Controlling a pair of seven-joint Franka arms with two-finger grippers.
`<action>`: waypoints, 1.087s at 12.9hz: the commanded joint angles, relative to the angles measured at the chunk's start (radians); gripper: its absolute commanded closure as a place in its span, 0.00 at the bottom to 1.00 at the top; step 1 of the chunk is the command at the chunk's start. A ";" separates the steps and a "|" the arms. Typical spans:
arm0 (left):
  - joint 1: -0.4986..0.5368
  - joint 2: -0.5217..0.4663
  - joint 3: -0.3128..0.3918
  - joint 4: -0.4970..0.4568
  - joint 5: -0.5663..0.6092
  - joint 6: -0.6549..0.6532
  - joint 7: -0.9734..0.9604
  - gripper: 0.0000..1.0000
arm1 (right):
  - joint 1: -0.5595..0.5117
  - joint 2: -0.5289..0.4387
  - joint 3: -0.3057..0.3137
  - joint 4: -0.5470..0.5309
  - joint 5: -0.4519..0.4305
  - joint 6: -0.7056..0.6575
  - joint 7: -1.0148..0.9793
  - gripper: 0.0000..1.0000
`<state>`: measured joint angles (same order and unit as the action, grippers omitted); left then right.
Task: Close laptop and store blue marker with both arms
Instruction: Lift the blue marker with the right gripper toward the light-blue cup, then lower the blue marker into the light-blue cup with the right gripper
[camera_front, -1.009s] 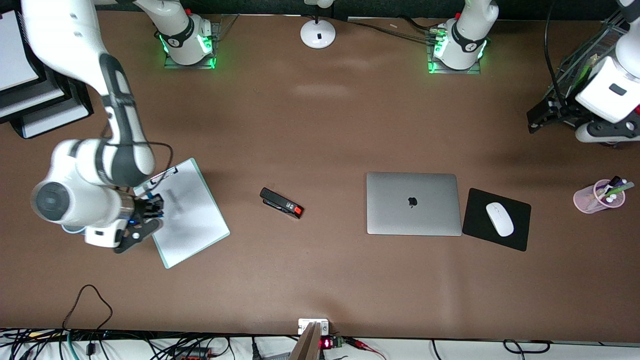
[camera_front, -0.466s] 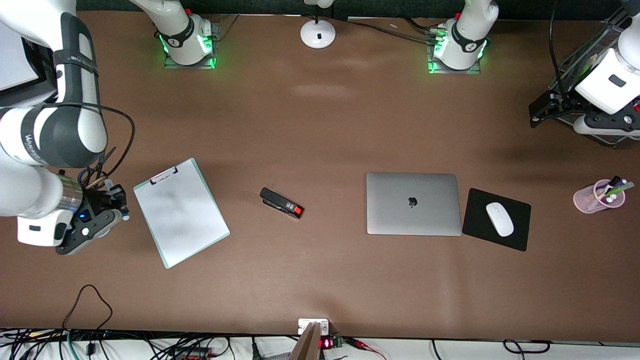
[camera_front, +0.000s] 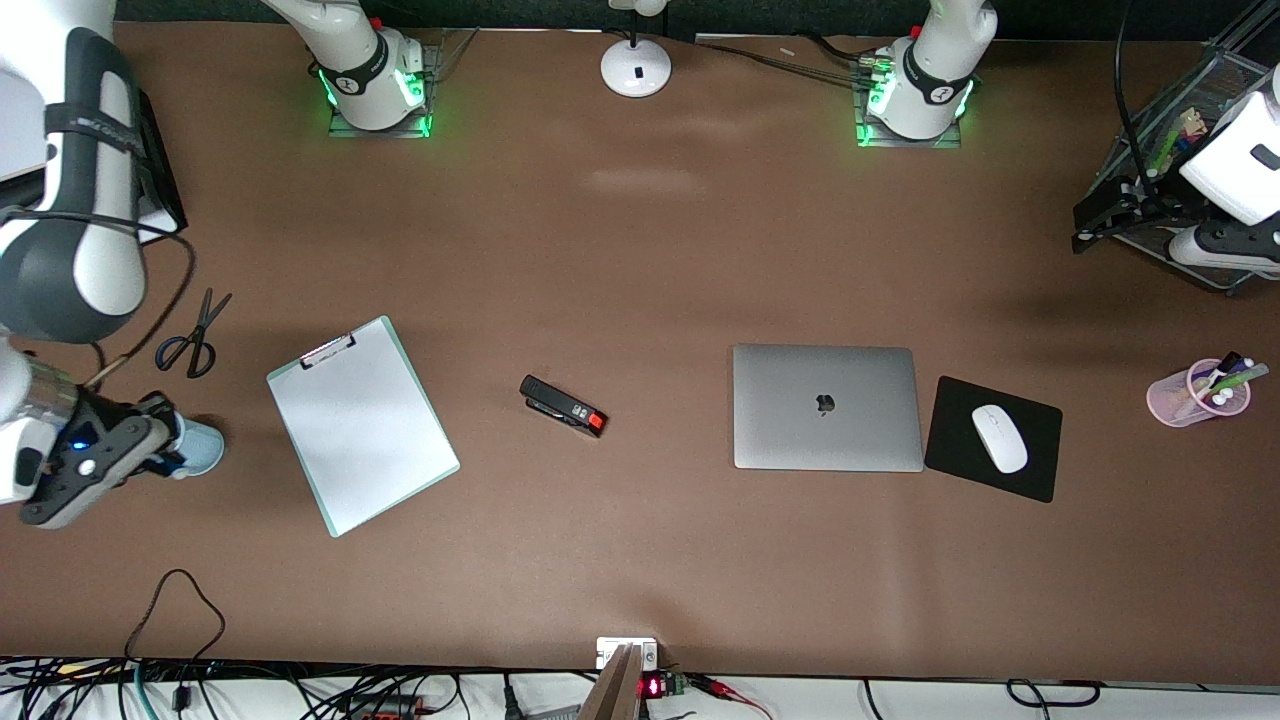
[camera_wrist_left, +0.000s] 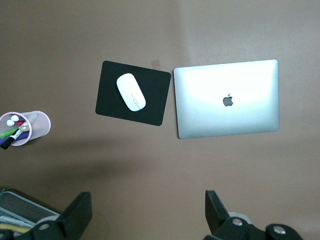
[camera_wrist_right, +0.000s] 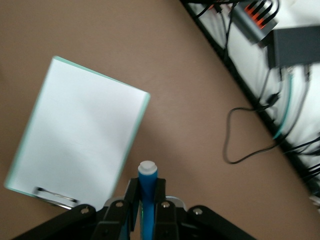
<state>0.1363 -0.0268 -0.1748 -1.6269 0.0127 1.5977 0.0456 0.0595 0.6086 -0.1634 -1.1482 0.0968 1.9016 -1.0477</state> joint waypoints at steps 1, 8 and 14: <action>0.012 -0.024 -0.009 -0.013 -0.028 0.010 0.028 0.00 | -0.033 -0.029 0.018 -0.060 0.062 0.085 -0.133 1.00; 0.011 -0.039 -0.018 -0.018 -0.028 0.004 0.026 0.00 | -0.098 -0.076 0.021 -0.244 0.268 0.211 -0.550 1.00; 0.011 -0.041 -0.018 -0.017 -0.030 -0.013 -0.004 0.00 | -0.165 -0.081 0.021 -0.355 0.498 0.197 -0.980 1.00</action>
<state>0.1363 -0.0440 -0.1887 -1.6270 0.0116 1.5933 0.0441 -0.0788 0.5656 -0.1617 -1.4423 0.5554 2.0956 -1.9272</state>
